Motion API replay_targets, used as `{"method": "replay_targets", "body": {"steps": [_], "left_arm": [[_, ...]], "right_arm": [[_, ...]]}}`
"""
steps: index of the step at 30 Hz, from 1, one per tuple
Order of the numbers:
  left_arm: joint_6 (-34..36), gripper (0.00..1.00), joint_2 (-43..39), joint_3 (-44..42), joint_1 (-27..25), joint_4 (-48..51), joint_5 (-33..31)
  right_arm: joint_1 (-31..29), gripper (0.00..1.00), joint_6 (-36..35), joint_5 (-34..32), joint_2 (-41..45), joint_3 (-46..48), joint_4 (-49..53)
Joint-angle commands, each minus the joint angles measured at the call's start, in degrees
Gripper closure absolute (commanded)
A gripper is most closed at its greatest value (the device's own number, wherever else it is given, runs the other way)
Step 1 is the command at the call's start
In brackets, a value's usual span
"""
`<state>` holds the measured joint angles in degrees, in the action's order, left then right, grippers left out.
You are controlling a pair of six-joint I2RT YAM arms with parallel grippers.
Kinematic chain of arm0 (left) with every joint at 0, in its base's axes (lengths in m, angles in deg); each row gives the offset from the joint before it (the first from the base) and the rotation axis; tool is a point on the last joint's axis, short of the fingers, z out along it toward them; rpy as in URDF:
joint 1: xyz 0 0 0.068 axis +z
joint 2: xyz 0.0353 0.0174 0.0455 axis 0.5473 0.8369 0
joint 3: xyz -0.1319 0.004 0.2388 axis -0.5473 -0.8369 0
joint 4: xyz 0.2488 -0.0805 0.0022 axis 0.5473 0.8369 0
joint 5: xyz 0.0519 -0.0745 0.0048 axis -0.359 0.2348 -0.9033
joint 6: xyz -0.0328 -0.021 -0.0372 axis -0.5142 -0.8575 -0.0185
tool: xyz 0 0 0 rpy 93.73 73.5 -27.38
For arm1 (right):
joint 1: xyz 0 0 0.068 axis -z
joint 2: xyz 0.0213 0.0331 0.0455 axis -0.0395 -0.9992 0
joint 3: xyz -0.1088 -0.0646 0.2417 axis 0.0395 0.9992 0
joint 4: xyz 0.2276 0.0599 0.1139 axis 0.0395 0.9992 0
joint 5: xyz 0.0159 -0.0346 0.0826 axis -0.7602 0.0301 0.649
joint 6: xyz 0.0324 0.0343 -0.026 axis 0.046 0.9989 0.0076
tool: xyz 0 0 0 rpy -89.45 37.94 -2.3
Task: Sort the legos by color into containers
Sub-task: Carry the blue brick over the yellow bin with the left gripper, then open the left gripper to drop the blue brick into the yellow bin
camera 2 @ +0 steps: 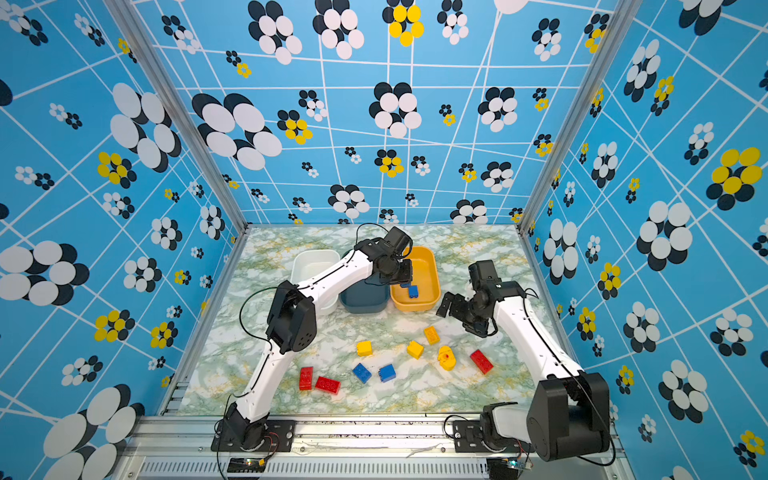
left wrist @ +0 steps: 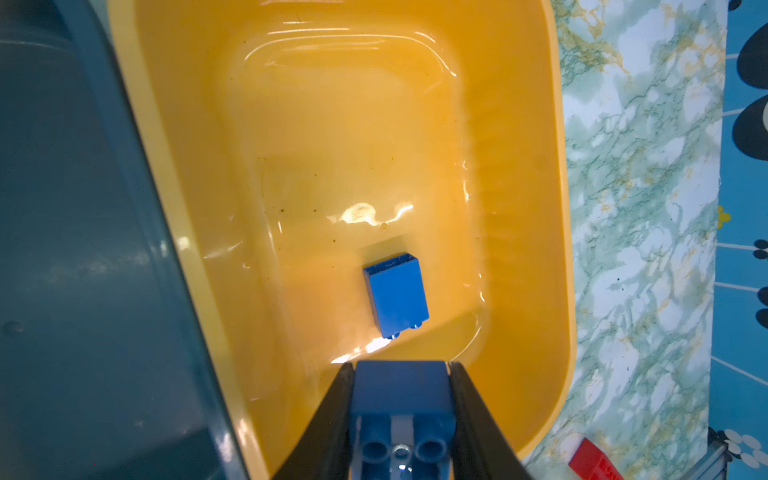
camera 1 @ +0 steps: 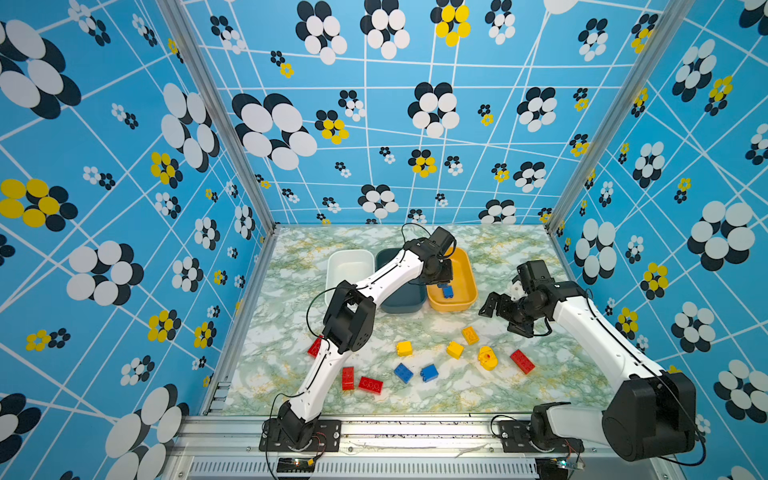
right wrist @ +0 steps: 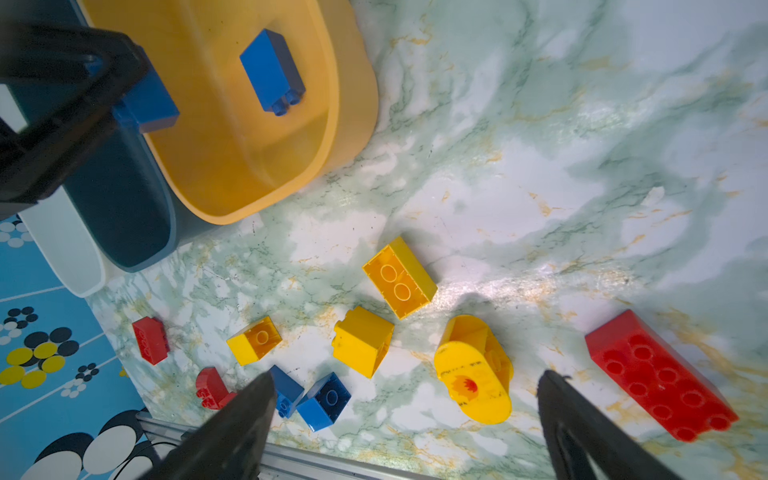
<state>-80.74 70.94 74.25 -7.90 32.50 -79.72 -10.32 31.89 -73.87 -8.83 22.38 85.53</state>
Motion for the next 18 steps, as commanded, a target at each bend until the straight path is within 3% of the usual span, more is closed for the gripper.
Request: {"method": "replay_targets", "body": {"steps": [1, 4, 18], "left_arm": [[1.41, 0.58, 0.44, 1.31, -0.32, 1.45, 0.74], [1.37, 0.5, -0.06, 1.36, -0.4, 0.93, 0.86], [0.63, 0.36, -5.73, -3.07, -0.4, -3.91, 2.26]], "right_arm": [[0.41, 0.01, 0.46, -0.17, 0.91, 1.24, 1.11], [0.41, 0.01, 0.05, 0.13, 0.84, 2.21, 1.11], [-2.04, 0.01, -6.25, -4.21, 3.27, 7.97, 3.56]]}}
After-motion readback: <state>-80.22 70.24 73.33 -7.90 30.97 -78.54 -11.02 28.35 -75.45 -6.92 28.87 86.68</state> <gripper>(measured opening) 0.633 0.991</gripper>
